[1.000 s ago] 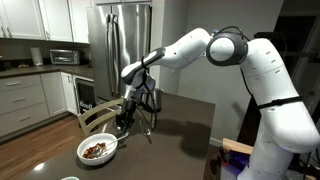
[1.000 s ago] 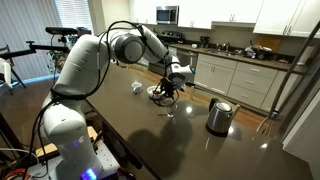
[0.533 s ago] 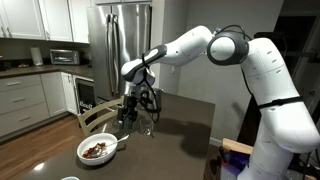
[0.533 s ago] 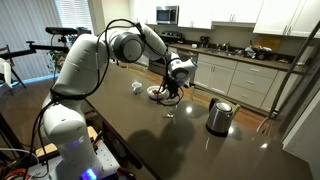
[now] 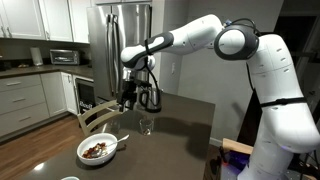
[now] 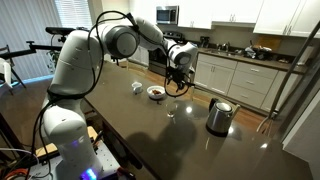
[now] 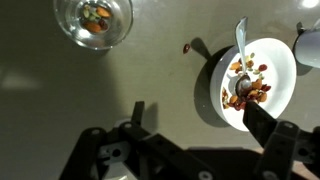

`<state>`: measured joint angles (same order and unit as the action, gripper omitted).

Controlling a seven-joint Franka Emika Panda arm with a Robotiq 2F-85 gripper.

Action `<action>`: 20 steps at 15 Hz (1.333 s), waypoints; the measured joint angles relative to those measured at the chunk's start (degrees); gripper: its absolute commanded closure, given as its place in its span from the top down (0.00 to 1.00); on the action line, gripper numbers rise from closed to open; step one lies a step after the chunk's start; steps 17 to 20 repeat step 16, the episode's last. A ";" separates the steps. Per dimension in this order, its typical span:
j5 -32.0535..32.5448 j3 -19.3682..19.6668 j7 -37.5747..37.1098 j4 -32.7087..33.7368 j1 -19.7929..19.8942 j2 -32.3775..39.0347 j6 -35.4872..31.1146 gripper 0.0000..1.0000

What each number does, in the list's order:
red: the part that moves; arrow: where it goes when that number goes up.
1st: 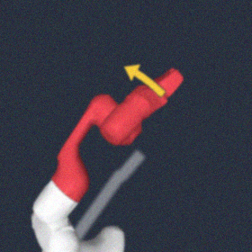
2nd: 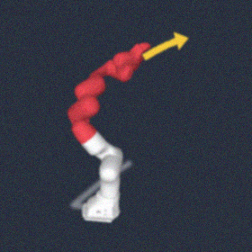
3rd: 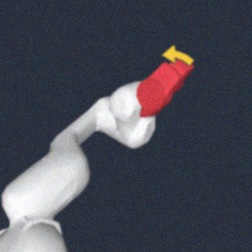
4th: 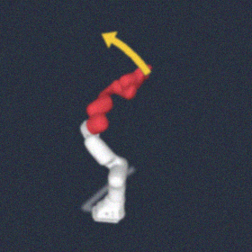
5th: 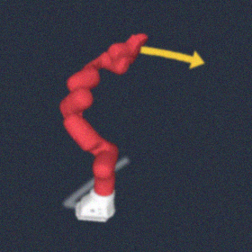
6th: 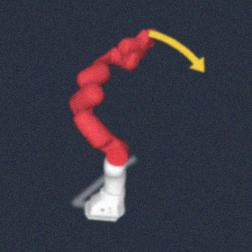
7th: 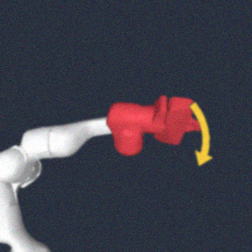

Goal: Use the spoon to scoop some of the contents from the white bowl into the glass cup on the right

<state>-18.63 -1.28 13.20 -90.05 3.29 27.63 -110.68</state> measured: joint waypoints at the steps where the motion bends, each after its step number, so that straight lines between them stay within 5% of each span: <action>1: 1.19 0.00 -0.02 0.47 -0.12 -0.88 -0.08 1.00; 14: 22.05 1.00 -4.47 10.42 -3.23 -6.15 0.29 1.00; 20: 23.58 1.26 -6.21 11.57 -3.71 -6.16 1.94 1.00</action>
